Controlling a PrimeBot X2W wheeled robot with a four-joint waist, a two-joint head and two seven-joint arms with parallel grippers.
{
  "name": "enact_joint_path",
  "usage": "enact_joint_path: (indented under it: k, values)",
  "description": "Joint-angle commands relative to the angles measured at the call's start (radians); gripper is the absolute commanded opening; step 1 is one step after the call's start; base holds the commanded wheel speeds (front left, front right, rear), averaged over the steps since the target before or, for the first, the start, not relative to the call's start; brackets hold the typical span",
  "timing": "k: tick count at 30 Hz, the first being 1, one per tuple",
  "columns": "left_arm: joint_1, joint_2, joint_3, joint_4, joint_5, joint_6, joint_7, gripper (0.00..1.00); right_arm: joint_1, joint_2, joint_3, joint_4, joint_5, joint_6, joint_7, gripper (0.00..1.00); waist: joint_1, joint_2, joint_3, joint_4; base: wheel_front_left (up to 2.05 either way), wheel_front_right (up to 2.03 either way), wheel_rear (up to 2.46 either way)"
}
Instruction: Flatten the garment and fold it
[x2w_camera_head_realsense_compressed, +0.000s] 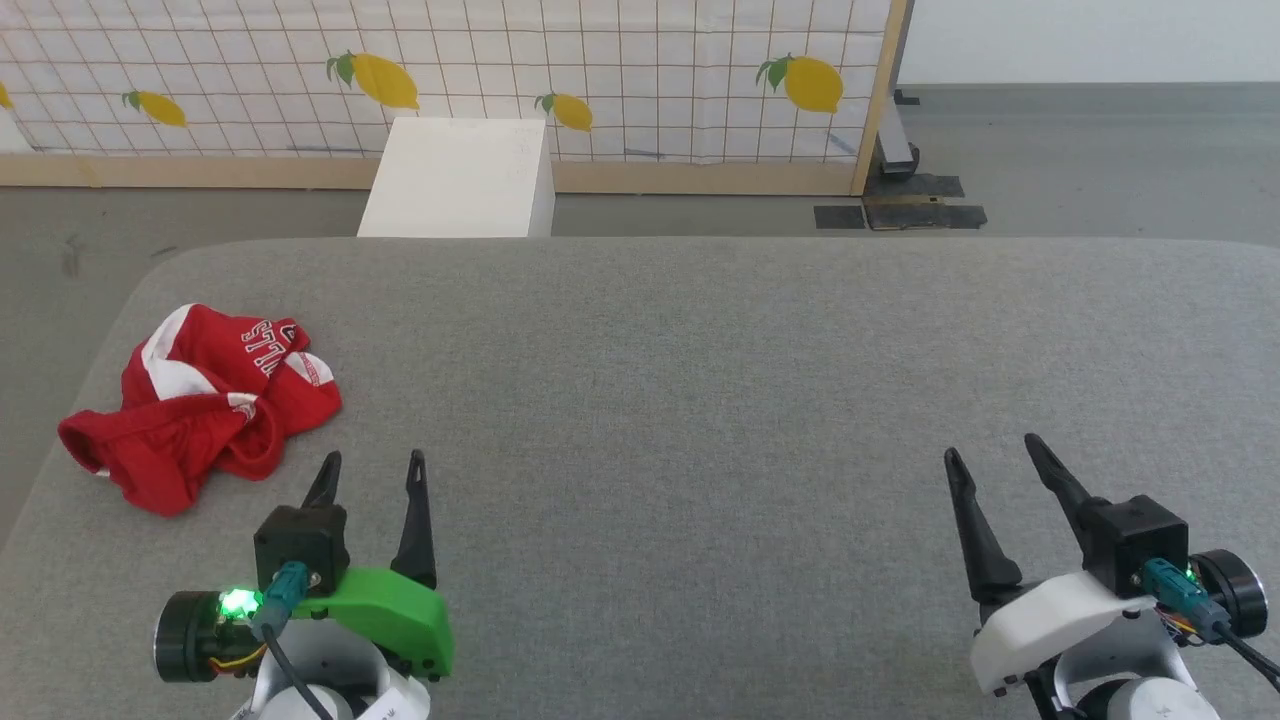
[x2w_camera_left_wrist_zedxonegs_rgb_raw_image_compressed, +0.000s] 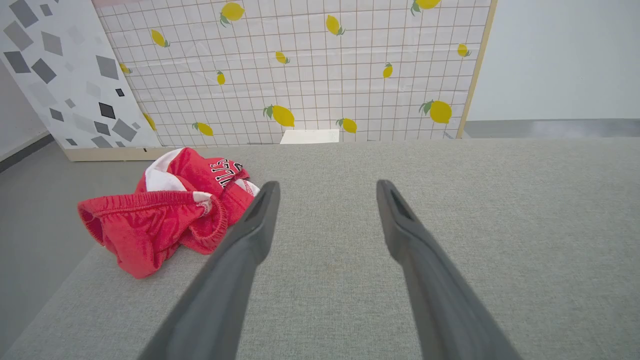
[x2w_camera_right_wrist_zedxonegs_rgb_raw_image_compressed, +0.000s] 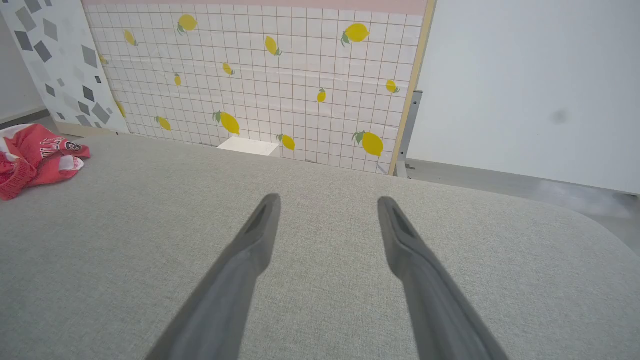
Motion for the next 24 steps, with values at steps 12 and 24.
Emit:
enact_joint_path:
  k: [12, 24]
  values:
    - [0.006, 0.013, -0.008, 0.002, -0.007, 0.002, -0.001, 1.0, -0.015, 0.001, 0.001, -0.007, -0.015, -0.001, -0.01, 1.0, 0.0, 0.0, 0.002, 0.0, 0.0, 0.0, 0.0]
    - [0.015, 0.024, -0.022, 0.004, -0.011, 0.001, 0.002, 1.0, -0.018, 0.002, -0.003, -0.008, 0.005, -0.001, -0.033, 1.0, 0.0, 0.0, -0.001, 0.001, 0.0, 0.0, 0.0]
